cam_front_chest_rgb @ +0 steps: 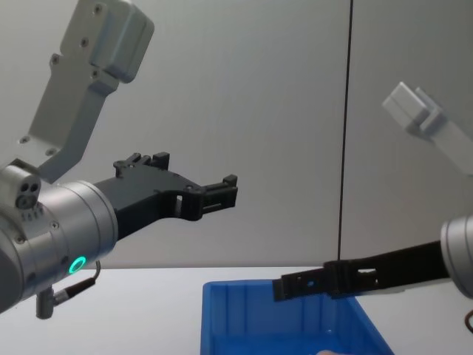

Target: Pick up the two dolls from the table and place them into the box.

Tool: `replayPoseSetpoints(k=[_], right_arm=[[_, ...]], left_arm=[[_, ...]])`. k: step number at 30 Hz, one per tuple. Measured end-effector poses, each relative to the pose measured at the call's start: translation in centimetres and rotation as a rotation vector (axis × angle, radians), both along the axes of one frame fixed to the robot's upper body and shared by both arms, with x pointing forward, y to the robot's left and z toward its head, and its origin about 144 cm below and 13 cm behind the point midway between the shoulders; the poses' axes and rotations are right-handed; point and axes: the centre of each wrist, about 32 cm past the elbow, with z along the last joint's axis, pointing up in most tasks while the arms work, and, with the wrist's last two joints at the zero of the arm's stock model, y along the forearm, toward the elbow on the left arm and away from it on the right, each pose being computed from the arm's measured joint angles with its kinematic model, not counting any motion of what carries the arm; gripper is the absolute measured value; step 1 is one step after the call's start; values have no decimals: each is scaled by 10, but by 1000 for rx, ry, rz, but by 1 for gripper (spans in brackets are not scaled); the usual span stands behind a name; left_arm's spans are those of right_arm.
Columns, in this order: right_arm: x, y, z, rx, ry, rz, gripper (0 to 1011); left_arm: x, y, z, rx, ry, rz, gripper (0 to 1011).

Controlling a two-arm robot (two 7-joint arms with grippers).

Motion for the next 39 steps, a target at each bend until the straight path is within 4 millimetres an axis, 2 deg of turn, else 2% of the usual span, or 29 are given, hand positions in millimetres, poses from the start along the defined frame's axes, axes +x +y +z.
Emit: replayPoseSetpoints(k=[3,16,39], right_arm=[[1,1,0,5,10,8,1001],[-2,-8,6,23,-57,-23,1001],[-26,-61,7,66,-191,-307,1001]], left_arm=[[0,0,0,0,0,0,1001],[0,0,0,0,0,0,1001],[0,0,0,0,0,0,1001]])
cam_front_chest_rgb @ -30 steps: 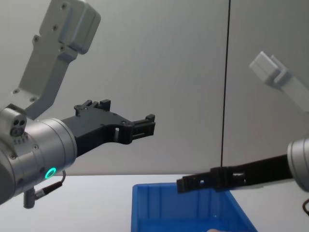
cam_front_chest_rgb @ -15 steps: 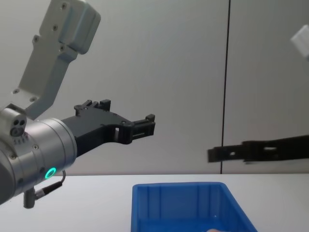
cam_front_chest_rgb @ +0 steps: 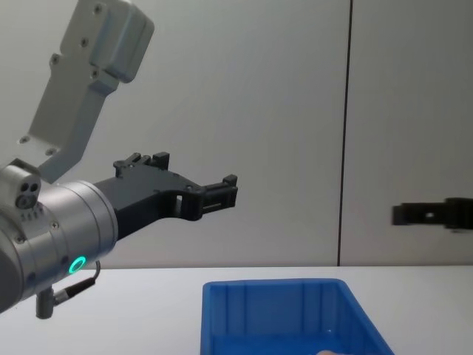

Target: Pick up the two dolls from the table and place them into the box.

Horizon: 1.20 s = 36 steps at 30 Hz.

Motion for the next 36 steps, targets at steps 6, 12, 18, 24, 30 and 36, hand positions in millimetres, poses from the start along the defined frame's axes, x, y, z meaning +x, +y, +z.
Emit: replayPoseSetpoints(k=[6,12,18,24,30,36], right_arm=[[-9,-14,-5,1,-25,-108,1001],[-17,-24,-10,-1,-45,-207,1001],[-24,-34,-15,-4,-62,-287,1001],[-30,-42,-19,-7,-76,-350,1001],[-33,-46,-21,-9,-83,-385,1001],[-35,-48,-23,-10,-87,-404,1001]], left_arm=[[0,1,0,-1,0,0,1001],[-1,5,1,-8,3,-3,1001],[-9,13,3,-11,37,2,1001],[-17,22,4,-12,89,12,1001],[-28,31,6,-10,162,25,1001],[-38,39,6,-2,247,39,1001]])
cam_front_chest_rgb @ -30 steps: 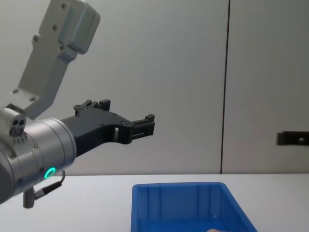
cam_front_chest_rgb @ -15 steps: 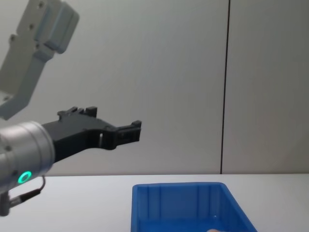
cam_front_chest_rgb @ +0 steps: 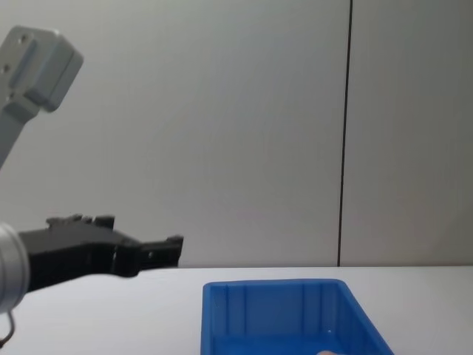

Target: Pick up the two dolls from the table and place them into the box.

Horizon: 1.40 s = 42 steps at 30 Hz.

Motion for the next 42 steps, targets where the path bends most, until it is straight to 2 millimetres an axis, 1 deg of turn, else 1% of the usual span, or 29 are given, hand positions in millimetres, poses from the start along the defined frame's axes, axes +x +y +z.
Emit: replayPoseSetpoints(k=[9,19,27,42], right_arm=[[-2,-2,-1,-1,-3,-19,1001],[-3,-4,-2,-2,-6,-29,1001],[-3,-4,-2,-2,-6,-32,1001],[-3,-4,-2,-2,-7,-35,1001]], left_arm=[[-10,9,0,25,133,20,1001],[-11,14,-4,65,270,40,1001],[2,18,-13,87,361,43,1001],[26,16,-24,84,407,32,1001]])
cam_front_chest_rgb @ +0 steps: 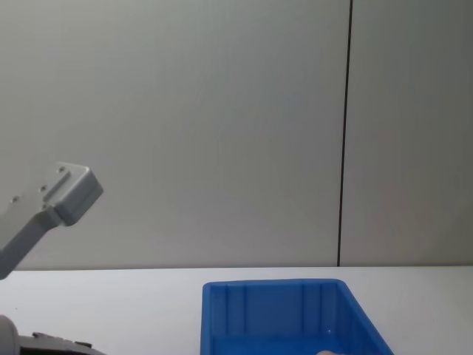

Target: Pick up the two dolls from the table and place them into the box.

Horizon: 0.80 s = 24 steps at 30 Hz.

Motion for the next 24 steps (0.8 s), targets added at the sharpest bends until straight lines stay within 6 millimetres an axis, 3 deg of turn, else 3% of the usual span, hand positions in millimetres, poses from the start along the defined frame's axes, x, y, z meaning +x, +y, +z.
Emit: replayPoseSetpoints(k=[24], right_arm=[[0,0,0,0,0,0,1001]], left_arm=[[18,-11,-2,23,68,22,1001]])
